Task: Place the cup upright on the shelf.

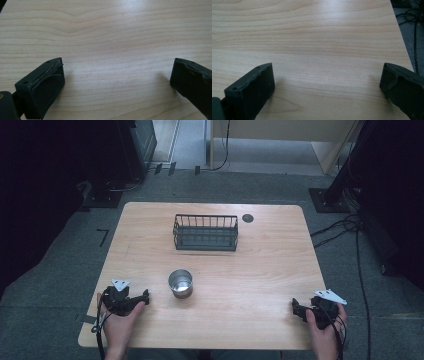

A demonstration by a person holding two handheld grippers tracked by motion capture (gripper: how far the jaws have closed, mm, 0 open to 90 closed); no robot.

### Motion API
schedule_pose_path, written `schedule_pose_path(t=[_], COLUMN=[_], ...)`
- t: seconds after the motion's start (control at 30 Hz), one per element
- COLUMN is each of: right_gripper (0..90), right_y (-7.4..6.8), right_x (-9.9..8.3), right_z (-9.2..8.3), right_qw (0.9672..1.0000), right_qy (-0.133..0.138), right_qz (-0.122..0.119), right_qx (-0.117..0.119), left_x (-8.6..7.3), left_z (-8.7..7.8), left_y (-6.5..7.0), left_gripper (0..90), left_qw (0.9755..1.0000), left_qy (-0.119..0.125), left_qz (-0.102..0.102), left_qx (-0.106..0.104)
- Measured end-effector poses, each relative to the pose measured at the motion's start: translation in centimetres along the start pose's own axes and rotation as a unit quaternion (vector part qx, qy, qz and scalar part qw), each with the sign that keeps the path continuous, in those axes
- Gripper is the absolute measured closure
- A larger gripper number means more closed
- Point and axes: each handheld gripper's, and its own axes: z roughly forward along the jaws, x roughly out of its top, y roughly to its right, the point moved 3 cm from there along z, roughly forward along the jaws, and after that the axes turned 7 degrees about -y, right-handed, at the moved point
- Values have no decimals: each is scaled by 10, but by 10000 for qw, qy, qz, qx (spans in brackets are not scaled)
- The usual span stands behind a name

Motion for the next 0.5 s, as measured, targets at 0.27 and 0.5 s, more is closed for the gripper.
schedule_pose_path(t=[0.27,0.5], right_gripper=[0,0], right_y=[0,0], right_x=[0,0], right_z=[0,0], right_qw=[10000,10000], right_qy=[0,1], right_qz=[-2,-2], right_qx=[1,-1], left_x=[-4,-10], left_z=[-6,-15], left_y=[2,10], left_gripper=[0,0], left_qw=[9998,9996], left_qy=[-10,-24], left_qz=[141,236], left_qx=[127,-150])
